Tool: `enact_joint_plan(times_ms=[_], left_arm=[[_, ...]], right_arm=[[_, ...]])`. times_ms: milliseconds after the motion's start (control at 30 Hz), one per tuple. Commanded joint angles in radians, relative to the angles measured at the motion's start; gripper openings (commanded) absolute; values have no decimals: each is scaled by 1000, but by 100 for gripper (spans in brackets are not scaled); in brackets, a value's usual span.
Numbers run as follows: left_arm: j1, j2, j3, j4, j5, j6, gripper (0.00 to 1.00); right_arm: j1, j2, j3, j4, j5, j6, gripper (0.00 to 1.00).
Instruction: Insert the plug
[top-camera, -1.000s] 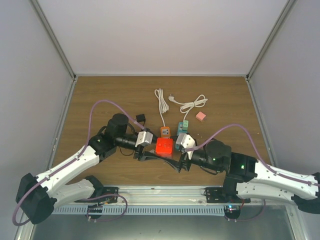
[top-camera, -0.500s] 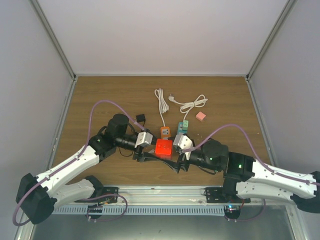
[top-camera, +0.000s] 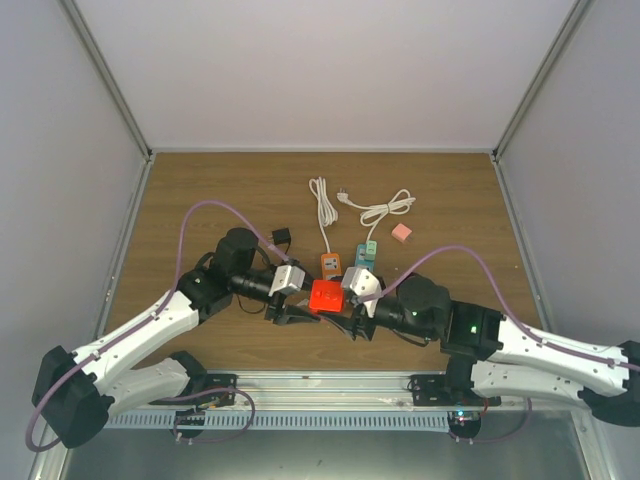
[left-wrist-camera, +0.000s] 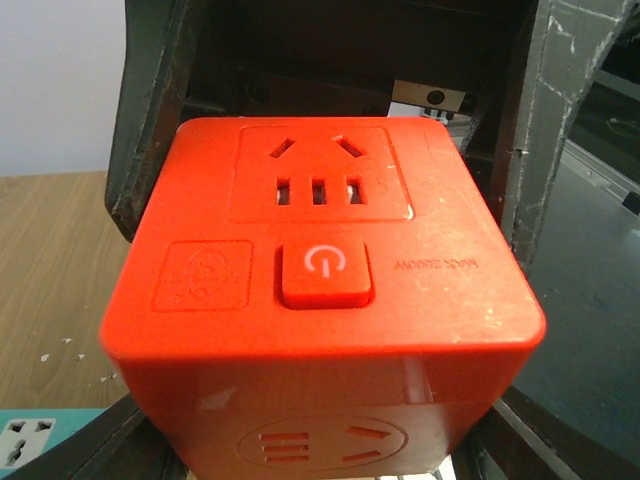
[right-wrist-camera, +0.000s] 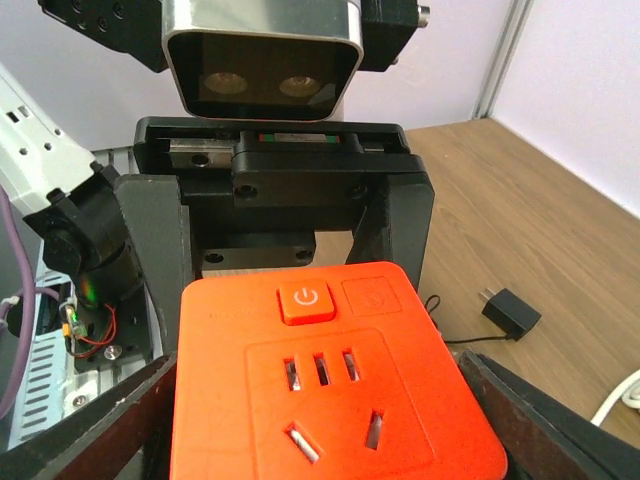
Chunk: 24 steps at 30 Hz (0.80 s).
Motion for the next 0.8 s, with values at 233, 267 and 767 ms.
enact_joint_plan(times_ms=[233,267,767], left_arm=[[12,0,-2,64,-12,1,18],[15,-1,-4,72,-23,-9,31],[47,111,-207,533,-637,-597,99]], right_arm=[[-48,-1,18,39,-57,-19,2],[-56,-3,14,46,-68,-21,1],[-394,-41,-82,268,-223,-19,0]])
